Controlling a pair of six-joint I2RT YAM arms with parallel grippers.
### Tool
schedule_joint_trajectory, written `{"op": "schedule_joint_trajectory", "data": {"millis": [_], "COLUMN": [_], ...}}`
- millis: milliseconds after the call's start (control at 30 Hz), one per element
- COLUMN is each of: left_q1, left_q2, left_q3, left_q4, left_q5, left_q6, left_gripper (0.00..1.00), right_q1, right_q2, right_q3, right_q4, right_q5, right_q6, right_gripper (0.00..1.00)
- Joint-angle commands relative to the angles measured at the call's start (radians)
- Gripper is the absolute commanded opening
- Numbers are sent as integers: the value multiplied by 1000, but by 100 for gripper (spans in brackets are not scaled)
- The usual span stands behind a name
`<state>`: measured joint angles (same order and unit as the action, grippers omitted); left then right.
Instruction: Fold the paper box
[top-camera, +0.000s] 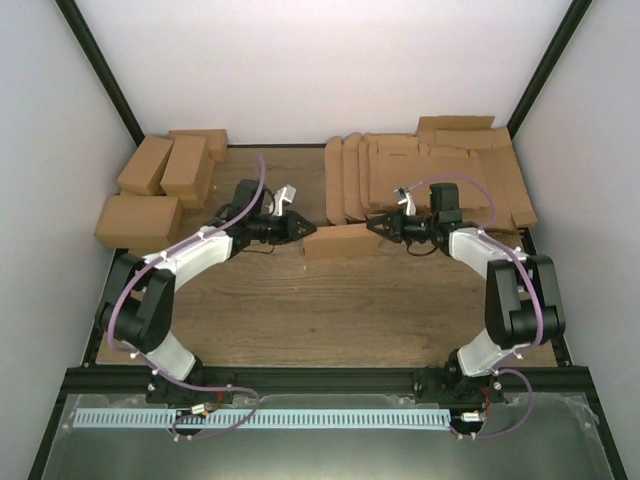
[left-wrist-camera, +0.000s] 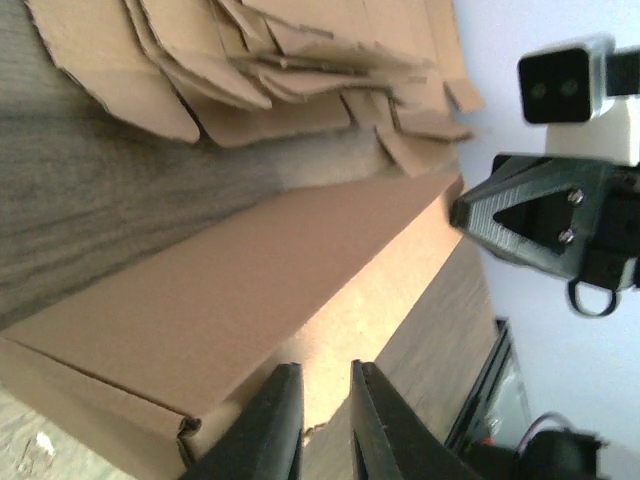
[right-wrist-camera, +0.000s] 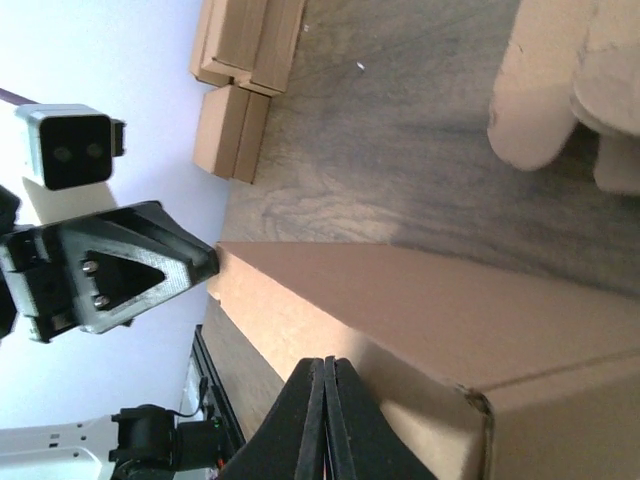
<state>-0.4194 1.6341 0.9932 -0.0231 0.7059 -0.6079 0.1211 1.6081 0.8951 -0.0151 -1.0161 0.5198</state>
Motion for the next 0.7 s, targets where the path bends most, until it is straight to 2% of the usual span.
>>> {"op": "schedule_joint_trajectory", "data": {"millis": [0, 67, 133, 200, 267, 333, 433, 533, 667], "left_q1": [-69, -96, -102, -96, -83, -65, -63, -69, -103], "left_q2": [-86, -181, -273, -336, -358, -353, -342, -345, -305], "left_q3": [-3, -7, -1, 19, 29, -6, -120, -224, -297], "left_q4": [-280, -322, -372, -437, -494, -496, -385, -274, -203], "left_q5": [-111, -150, -192, -254, -290, -281, -209, -186, -212], "left_q6": [12, 10, 20, 27, 32, 13, -49, -85, -120], "left_gripper": [21, 35, 55, 79, 93, 97, 100, 100, 98], "right_q1": [-5, -5, -5, -5, -5, -5, -5, -5, -4], "right_q2": [-142, -227, -318, -394, -455, -494, -501, -460, -390], "right_q3": [-91, -160, -197, -219, -211, -188, -164, -166, -214], "right_q4": [-181, -207, -240, -281, -320, -350, -375, -366, -303], "right_q5": [153, 194, 244, 280, 301, 333, 402, 429, 422], "right_q6": [-37, -29, -25, -30, -41, -51, -79, -110, -120], "right_gripper": [1, 1, 2, 10, 20, 35, 56, 63, 64]}}
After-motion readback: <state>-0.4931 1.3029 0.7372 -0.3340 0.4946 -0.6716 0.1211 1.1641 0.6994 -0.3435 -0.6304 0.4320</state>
